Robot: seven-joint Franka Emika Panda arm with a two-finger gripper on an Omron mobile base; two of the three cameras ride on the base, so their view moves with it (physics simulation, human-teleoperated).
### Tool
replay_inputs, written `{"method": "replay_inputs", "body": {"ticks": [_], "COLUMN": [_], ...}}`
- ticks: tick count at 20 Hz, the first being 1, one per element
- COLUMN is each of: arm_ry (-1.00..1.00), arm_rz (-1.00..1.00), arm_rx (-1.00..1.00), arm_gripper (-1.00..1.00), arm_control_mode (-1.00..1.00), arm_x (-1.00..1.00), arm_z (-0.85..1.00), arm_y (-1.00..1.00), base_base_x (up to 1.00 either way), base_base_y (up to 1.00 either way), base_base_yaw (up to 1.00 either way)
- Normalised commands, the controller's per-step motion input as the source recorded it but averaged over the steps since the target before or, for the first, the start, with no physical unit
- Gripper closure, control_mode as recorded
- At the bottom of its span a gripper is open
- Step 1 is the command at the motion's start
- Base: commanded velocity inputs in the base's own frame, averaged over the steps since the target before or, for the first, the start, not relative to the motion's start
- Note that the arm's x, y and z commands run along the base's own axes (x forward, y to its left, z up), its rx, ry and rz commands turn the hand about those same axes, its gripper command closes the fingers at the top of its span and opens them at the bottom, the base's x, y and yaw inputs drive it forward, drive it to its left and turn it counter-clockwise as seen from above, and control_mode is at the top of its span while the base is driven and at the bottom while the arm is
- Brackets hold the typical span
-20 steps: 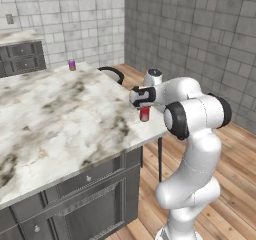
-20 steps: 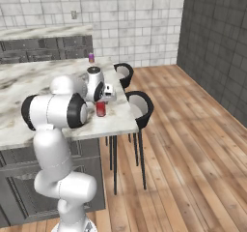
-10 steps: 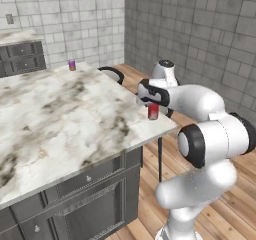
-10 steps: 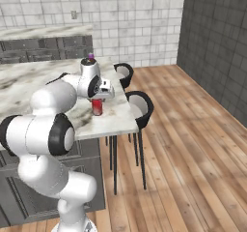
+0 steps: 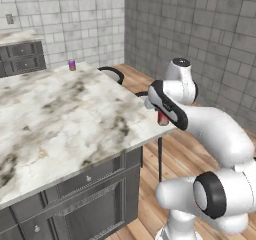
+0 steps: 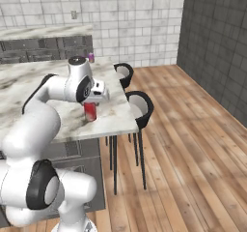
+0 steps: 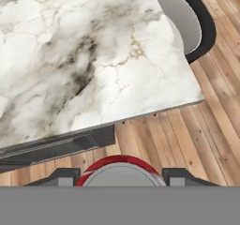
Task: Four empty soda cans are scattered around the kitchen. Gather all the cans and cluster them next to the stove for recycling.
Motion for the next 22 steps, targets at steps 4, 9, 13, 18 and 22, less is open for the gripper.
{"method": "replay_inputs", "body": {"ticks": [4,9,13,18,22], "arm_ry": [0.01,0.01,0.01,0.00,0.00], "arm_rz": [-0.02,0.00,-0.01,0.00,0.00], "arm_rx": [0.02,0.05,0.03,0.00,0.00], "arm_gripper": [1.00,1.00,1.00,1.00,1.00], "arm_control_mode": [-1.00,-1.00,-1.00,1.00,1.00], "arm_x": [-0.83,-0.81,-0.77,0.00,0.00], "arm_z": [0.34,0.21,0.16,0.00,0.00], "arm_y": [-0.01,-0.07,0.00,0.00,0.00], "base_base_x": [0.00,0.00,0.00,-0.83,-0.80], "base_base_y": [0.00,0.00,0.00,0.00,0.11], "base_base_yaw": [0.00,0.00,0.00,0.00,0.00]}}
